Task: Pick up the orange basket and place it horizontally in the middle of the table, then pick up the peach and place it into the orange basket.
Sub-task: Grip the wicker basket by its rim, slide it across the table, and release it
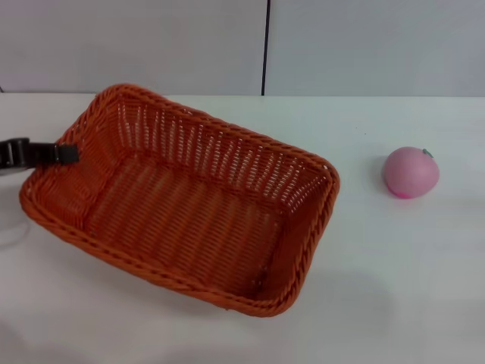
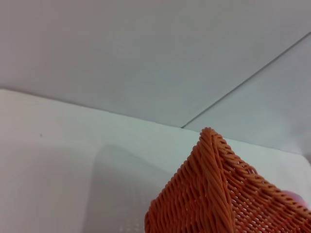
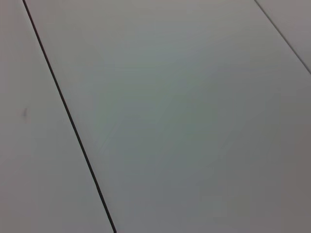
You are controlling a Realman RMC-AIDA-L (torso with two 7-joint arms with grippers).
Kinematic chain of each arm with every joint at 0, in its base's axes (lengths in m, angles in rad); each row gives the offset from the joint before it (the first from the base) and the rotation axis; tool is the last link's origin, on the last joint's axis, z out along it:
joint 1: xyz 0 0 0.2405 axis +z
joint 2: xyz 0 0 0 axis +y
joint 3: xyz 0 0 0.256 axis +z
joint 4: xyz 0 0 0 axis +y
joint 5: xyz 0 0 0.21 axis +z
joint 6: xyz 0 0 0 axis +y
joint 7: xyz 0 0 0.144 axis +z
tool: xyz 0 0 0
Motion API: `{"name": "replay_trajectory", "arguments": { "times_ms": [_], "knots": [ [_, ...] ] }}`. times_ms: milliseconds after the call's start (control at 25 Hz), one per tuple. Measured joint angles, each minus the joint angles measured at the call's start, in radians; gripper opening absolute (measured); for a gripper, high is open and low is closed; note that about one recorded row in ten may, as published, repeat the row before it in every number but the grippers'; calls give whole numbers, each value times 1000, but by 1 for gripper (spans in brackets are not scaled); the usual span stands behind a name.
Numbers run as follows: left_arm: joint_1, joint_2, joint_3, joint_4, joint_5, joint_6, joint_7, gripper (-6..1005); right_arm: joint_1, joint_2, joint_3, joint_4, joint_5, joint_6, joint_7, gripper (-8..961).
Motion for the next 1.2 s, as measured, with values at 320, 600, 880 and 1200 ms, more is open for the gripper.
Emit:
{"name": "replay_trajectory", "arguments": {
  "times_ms": [320, 600, 880, 1200],
  "knots": [
    [37, -4, -1, -103, -59, -9, 17, 179, 15, -1, 0, 0, 0, 16, -3, 824],
    [44, -25, -38, -124, -63, -22, 25, 180, 22, -2, -2, 0, 0, 31, -3, 824],
    [65, -33, -66, -125, -64, -36, 24, 180, 22, -2, -2, -6, 0, 36, -5, 825],
    [143, -38, -64, -134, -134, -26, 17, 180, 33, -5, -2, -18, 0, 66, -7, 825]
  ]
}}
